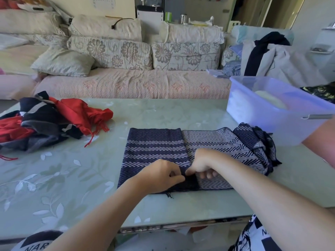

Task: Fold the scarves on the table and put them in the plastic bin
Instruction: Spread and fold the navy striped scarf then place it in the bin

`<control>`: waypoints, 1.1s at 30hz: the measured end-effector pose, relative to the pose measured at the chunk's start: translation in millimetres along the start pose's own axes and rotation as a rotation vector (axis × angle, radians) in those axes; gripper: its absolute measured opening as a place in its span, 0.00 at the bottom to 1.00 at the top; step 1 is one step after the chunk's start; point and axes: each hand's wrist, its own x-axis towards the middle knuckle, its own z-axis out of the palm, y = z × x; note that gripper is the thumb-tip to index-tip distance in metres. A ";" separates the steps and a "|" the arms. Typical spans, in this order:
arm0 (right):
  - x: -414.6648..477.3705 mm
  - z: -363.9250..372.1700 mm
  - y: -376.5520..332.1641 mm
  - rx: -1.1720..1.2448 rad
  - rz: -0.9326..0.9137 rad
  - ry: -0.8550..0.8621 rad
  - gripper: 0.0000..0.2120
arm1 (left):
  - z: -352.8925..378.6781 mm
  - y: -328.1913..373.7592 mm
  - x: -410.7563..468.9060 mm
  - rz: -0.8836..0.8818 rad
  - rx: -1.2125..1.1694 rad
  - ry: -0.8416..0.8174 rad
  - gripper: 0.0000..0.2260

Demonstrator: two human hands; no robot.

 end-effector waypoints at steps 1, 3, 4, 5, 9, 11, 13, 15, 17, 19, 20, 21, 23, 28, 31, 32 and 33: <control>-0.1 -4.5 -3.4 -0.047 -0.024 0.170 0.21 | -4.6 -6.2 0.4 -0.035 0.033 0.048 0.08; 5.4 -12.2 -12.4 -0.058 -0.118 0.429 0.18 | -16.4 -23.2 -1.7 -0.161 0.109 0.118 0.07; 12.2 -15.0 -19.8 -0.024 -0.188 0.473 0.15 | -22.2 -33.9 -3.9 -0.245 0.149 0.131 0.07; 19.9 -17.4 -27.5 0.006 -0.269 0.494 0.13 | -26.8 -45.2 -6.4 -0.319 0.189 0.136 0.07; 61.6 -27.1 -70.7 -0.013 -0.497 0.548 0.15 | -39.0 -70.3 -18.1 -0.556 0.303 0.133 0.10; 80.6 -31.8 -101.7 -0.084 -0.568 0.532 0.17 | -44.4 -74.8 -24.5 -0.656 0.345 0.099 0.12; 96.4 -34.9 -134.5 -0.235 -0.636 0.529 0.20 | -50.6 -79.9 -31.2 -0.729 0.411 0.044 0.10; 108.1 -36.9 -161.7 -0.380 -0.700 0.567 0.26 | -57.1 -83.7 -35.8 -0.760 0.470 -0.031 0.13; 113.6 -39.9 -181.3 -0.529 -0.733 0.611 0.28 | -60.7 -87.1 -38.5 -0.755 0.448 -0.074 0.14; 118.6 -42.1 -194.0 -0.640 -0.738 0.657 0.25 | -62.8 -90.4 -40.6 -0.734 0.408 -0.090 0.12; 120.9 -42.8 -198.3 -0.647 -0.743 0.673 0.23 | -62.6 -93.8 -40.5 -0.726 0.383 -0.091 0.11; 124.5 -42.9 -202.0 -0.643 -0.753 0.693 0.21 | -61.8 -97.5 -39.8 -0.716 0.349 -0.093 0.10; 131.0 -45.1 -208.3 -0.619 -0.777 0.726 0.16 | -59.8 -102.5 -37.8 -0.705 0.237 -0.078 0.08; 137.3 -54.8 -221.5 -0.455 -0.688 0.722 0.10 | -67.0 -104.2 -46.2 -0.668 -0.127 0.194 0.04; 137.3 -58.3 -232.0 -0.255 -0.624 0.759 0.11 | -73.7 -110.4 -58.0 -0.596 -0.243 0.332 0.13; 136.7 -58.8 -238.5 -0.218 -0.621 0.776 0.12 | -75.8 -114.6 -63.4 -0.581 -0.220 0.339 0.15; 135.9 -59.2 -246.3 -0.188 -0.626 0.785 0.12 | -78.7 -119.3 -69.7 -0.575 -0.180 0.338 0.16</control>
